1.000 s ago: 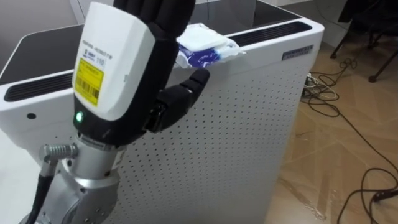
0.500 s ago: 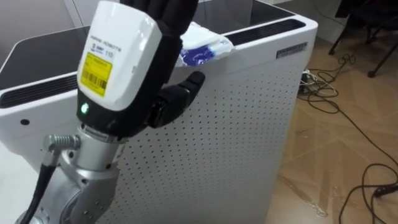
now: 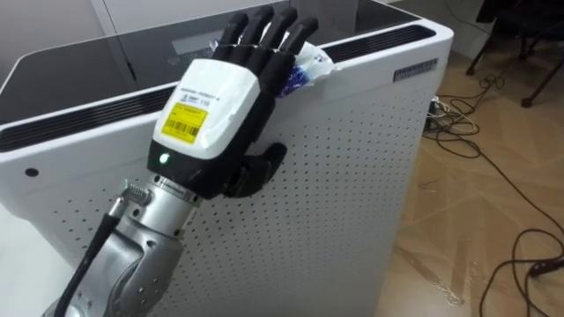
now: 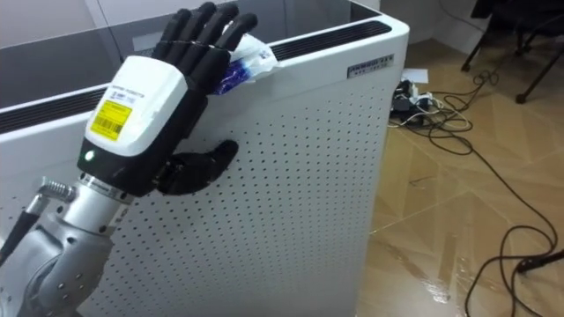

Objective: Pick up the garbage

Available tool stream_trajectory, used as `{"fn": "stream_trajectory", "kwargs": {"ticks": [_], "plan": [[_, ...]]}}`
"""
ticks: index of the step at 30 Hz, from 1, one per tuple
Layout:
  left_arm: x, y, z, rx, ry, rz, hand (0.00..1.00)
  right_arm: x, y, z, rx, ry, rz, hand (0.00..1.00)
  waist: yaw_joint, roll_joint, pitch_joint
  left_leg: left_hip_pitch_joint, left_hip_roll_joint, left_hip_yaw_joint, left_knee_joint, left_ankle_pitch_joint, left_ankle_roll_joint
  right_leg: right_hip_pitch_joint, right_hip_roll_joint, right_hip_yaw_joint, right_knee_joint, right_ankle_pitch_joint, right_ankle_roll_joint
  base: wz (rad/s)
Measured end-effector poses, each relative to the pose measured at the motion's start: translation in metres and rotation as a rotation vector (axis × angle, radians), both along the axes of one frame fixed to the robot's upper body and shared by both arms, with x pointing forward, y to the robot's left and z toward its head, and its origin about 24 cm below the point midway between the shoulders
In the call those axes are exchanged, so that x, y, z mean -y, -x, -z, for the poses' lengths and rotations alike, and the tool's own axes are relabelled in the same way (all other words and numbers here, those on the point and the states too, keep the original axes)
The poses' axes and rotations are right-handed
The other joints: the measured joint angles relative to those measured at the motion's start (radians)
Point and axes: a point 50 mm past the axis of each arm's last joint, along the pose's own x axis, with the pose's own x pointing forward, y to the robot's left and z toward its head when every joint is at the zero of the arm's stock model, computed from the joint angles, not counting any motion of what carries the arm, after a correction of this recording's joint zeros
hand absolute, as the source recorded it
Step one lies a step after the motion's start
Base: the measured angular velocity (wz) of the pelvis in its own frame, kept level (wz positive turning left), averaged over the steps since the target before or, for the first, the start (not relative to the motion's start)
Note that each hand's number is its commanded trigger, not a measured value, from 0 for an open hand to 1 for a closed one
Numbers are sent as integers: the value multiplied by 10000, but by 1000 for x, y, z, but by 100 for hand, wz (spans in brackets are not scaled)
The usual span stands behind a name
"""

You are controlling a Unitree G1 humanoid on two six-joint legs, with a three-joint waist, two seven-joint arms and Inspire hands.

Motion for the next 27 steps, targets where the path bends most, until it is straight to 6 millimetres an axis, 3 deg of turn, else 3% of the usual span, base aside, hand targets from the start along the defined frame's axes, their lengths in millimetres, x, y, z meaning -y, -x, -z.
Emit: {"fn": "stream_trajectory", "kwargs": {"ticks": [5, 9, 27], "plan": [[-4, -4, 2, -343, -23, -379, 100, -1, -2, -1, -30, -13, 14, 100, -12, 8, -5, -12, 39, -3, -62, 16, -33, 25, 38, -39, 1, 41, -61, -1], [-5, -7, -10, 93, 77, -514, 100, 1, 0, 0, -276, 119, 131, 100, -8, 49, -32, -6, 80, -6, -81, 48, -84, 10, 79, -36, 39, 29, -97, 0], [-14, -13, -28, 954, 416, -861, 100, 9, -2, -2, -135, 557, 316, 100, 30, 40, 11, 7, 161, 54, -100, 146, -241, -125, 223, 211, 150, -17, -238, -2]]}}
